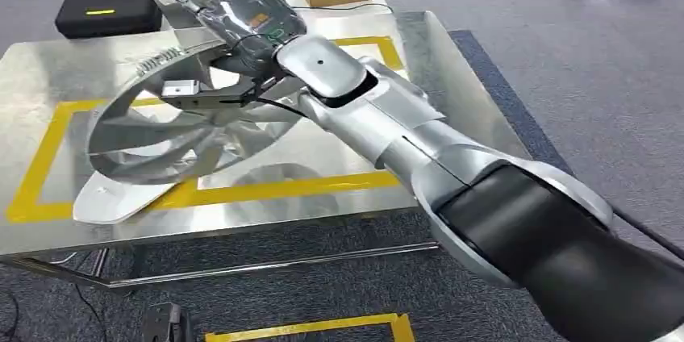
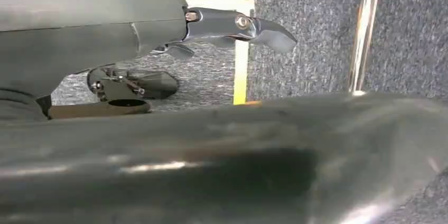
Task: Take the parts from the cabinet and place them on the table.
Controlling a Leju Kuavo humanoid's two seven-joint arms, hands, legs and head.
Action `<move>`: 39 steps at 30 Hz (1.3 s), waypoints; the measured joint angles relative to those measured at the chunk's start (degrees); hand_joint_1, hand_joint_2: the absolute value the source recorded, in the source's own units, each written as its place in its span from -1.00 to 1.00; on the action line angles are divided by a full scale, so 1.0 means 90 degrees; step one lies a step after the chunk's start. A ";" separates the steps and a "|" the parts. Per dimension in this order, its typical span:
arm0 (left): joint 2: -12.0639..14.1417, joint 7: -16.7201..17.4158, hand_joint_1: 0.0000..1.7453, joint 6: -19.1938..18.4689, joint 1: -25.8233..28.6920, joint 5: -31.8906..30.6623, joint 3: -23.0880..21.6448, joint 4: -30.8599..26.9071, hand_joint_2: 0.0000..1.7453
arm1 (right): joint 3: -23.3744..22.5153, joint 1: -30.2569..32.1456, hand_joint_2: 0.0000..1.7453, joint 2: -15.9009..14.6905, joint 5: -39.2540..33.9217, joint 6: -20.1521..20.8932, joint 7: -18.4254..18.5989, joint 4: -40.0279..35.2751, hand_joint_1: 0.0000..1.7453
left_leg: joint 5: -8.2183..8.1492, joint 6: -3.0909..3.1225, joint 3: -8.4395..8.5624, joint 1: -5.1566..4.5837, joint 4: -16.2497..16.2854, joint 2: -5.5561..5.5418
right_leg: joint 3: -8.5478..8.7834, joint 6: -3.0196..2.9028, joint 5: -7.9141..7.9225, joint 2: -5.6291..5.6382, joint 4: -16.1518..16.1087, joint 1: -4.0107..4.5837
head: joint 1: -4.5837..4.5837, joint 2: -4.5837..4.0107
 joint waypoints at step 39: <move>-0.0034 0.0015 -1.00 -0.0054 0.0233 0.0211 -0.0255 0.0000 -1.00 | -0.1678 0.0875 -1.00 -0.0306 0.0515 0.3703 0.1813 0.0745 -1.00 | -0.0019 0.0027 -0.0010 -0.0004 0.0004 0.0006 | 0.0007 0.0007 -0.0004 0.0004 -0.0034 0.0000 | -0.0002 0.0000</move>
